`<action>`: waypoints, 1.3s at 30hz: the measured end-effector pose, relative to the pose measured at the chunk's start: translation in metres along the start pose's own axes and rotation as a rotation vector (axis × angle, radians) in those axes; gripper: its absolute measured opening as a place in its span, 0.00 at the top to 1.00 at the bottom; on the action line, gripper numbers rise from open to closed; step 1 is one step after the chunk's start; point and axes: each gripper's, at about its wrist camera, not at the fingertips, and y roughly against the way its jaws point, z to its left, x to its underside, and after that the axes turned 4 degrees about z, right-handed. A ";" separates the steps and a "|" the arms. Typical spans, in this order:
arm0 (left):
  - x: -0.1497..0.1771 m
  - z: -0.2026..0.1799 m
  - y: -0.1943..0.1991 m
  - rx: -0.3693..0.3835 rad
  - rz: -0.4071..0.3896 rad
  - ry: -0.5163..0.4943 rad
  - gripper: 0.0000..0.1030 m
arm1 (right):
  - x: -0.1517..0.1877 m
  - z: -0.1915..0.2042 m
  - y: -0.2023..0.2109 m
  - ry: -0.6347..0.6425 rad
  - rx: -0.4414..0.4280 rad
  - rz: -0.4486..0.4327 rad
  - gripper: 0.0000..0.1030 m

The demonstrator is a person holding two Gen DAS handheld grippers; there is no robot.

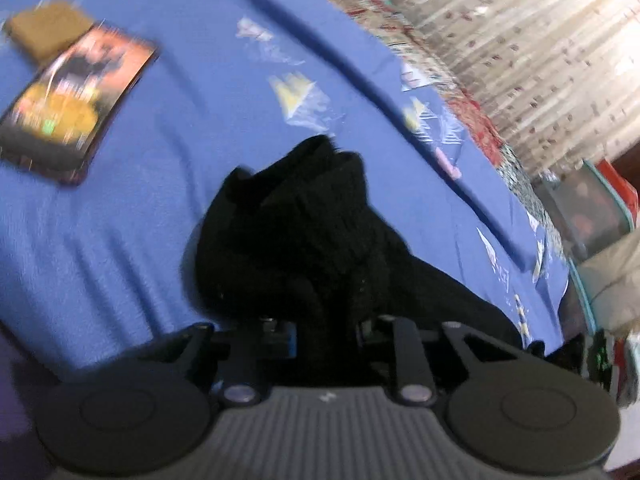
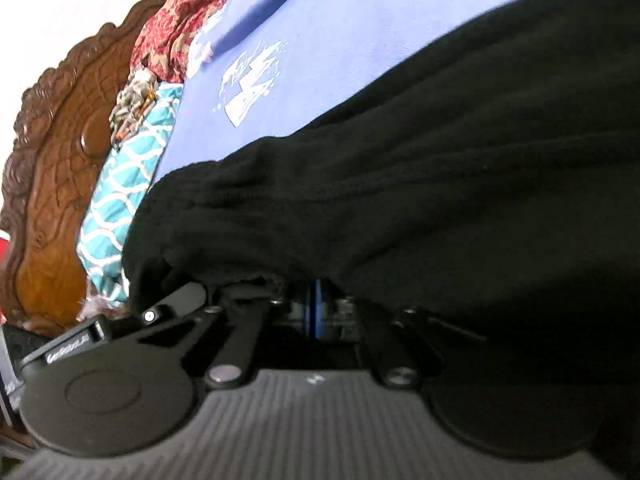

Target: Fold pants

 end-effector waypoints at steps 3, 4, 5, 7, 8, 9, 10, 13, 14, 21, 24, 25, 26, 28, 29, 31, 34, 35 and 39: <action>0.003 -0.034 0.013 -0.015 -0.051 -0.132 0.80 | 0.001 -0.004 0.004 -0.023 -0.038 -0.005 0.93; 0.005 -0.049 0.015 -0.026 -0.067 -0.193 0.80 | 0.002 -0.005 0.006 -0.036 -0.054 -0.013 0.93; 0.008 -0.062 0.017 -0.035 -0.080 -0.249 0.80 | 0.002 -0.008 0.012 -0.049 -0.065 -0.027 0.92; 0.014 -0.092 0.017 -0.037 -0.098 -0.377 0.80 | 0.002 -0.015 0.022 -0.086 -0.072 -0.082 0.89; 0.018 -0.105 0.016 -0.029 -0.098 -0.433 0.80 | 0.000 -0.021 0.033 -0.112 -0.082 -0.122 0.89; 0.025 -0.121 0.012 -0.019 -0.096 -0.502 0.80 | -0.002 -0.027 0.044 -0.134 -0.089 -0.162 0.89; 0.031 -0.136 0.007 -0.010 -0.092 -0.563 0.80 | -0.004 -0.034 0.057 -0.155 -0.087 -0.209 0.89; 0.054 -0.175 -0.015 0.018 -0.040 -0.732 0.74 | -0.006 -0.053 0.105 -0.181 -0.042 -0.356 0.87; 0.065 -0.188 -0.026 0.024 0.002 -0.800 0.69 | -0.005 -0.059 0.123 -0.182 -0.018 -0.412 0.84; 0.102 -0.218 -0.050 0.076 0.153 -0.945 0.32 | 0.024 -0.096 0.188 -0.254 0.012 -0.601 0.40; 0.091 -0.208 -0.025 0.125 0.137 -0.899 0.25 | 0.031 -0.090 0.176 -0.247 -0.018 -0.592 0.22; 0.084 -0.203 -0.017 0.137 0.132 -0.862 0.25 | 0.030 -0.087 0.172 -0.228 -0.019 -0.583 0.18; 0.077 -0.195 -0.009 0.145 0.126 -0.815 0.25 | 0.029 -0.082 0.165 -0.198 -0.015 -0.564 0.16; 0.060 -0.180 0.001 0.139 0.111 -0.717 0.25 | 0.018 -0.063 0.139 -0.132 -0.002 -0.503 0.15; 0.050 -0.171 0.003 0.123 0.103 -0.661 0.25 | 0.016 -0.056 0.127 -0.095 0.030 -0.461 0.15; 0.037 -0.153 0.007 0.091 0.098 -0.557 0.27 | 0.012 -0.039 0.100 -0.006 0.136 -0.392 0.43; 0.022 -0.136 0.004 0.055 0.093 -0.448 0.32 | 0.019 -0.027 0.095 0.064 0.175 -0.401 0.76; 0.019 -0.133 0.004 0.051 0.088 -0.424 0.33 | 0.023 -0.021 0.105 0.095 0.165 -0.458 0.76; 0.016 -0.148 -0.007 0.067 0.069 -0.428 0.33 | 0.042 -0.016 0.132 0.154 0.279 -0.625 0.72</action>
